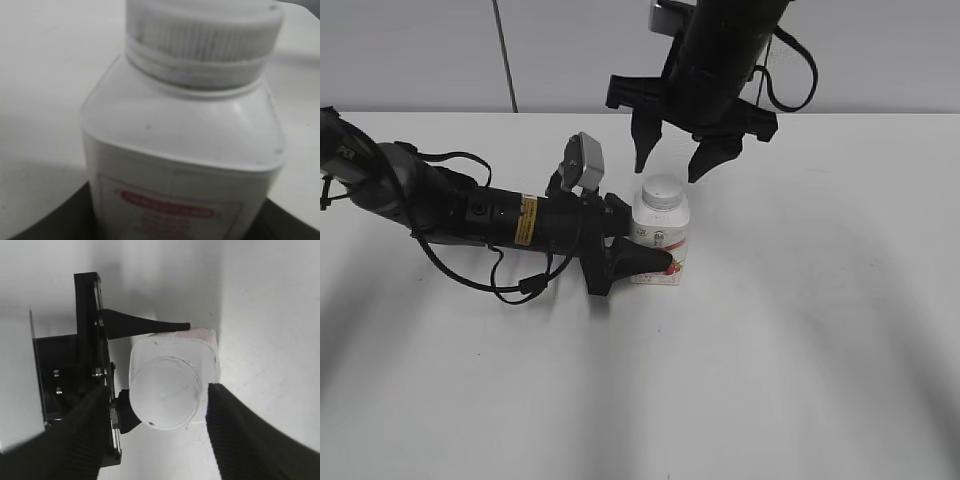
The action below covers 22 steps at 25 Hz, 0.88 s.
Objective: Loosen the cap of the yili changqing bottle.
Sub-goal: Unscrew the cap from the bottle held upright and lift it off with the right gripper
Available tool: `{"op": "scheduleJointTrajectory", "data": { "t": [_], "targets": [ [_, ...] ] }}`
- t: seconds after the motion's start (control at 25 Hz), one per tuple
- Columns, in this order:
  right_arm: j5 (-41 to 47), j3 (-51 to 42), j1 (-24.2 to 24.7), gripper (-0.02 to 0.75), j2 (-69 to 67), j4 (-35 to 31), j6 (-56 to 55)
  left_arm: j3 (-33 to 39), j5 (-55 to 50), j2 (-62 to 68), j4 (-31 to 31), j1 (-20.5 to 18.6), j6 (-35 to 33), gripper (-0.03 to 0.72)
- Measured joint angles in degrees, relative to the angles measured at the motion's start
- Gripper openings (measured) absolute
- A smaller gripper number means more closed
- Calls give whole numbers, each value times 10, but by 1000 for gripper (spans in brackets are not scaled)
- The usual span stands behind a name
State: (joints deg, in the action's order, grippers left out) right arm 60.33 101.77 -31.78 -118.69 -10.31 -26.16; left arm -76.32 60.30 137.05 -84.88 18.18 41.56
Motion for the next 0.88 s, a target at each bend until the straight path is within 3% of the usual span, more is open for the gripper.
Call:
{"op": "scheduleJointTrajectory", "data": {
  "t": [0.88],
  "targets": [
    [-2,1,0,480,-6,12,-2,0,-2,0,2,0,0,396]
  ]
}}
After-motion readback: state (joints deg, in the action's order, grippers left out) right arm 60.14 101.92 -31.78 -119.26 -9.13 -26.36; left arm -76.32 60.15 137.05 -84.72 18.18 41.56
